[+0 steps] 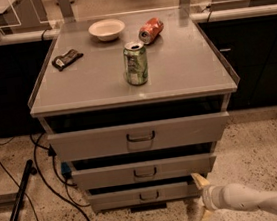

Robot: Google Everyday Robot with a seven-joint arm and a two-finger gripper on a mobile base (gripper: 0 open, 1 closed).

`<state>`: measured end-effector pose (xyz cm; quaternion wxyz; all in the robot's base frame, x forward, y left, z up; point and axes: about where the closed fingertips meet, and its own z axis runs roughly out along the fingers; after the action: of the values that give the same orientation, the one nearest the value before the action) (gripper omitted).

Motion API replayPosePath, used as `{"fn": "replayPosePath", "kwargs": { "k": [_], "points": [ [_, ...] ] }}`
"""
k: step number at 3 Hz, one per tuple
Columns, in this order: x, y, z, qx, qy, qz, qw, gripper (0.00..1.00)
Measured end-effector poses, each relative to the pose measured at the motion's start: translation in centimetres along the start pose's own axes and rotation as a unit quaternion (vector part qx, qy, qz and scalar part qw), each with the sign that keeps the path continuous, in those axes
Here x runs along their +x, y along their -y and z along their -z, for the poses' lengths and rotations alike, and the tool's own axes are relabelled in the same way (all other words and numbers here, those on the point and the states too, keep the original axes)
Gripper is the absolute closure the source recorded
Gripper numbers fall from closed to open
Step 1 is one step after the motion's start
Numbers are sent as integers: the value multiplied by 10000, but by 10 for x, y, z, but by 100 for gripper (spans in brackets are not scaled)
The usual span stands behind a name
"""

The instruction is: Open bottom drawer

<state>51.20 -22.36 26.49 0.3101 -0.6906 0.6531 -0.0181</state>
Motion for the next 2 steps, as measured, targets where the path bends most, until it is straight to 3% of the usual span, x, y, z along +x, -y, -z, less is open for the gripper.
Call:
{"fn": "replayPosePath", "kwargs": {
  "k": [2],
  "points": [
    [4,-2,-7,-61,-56,-86,9999,0]
  ]
}}
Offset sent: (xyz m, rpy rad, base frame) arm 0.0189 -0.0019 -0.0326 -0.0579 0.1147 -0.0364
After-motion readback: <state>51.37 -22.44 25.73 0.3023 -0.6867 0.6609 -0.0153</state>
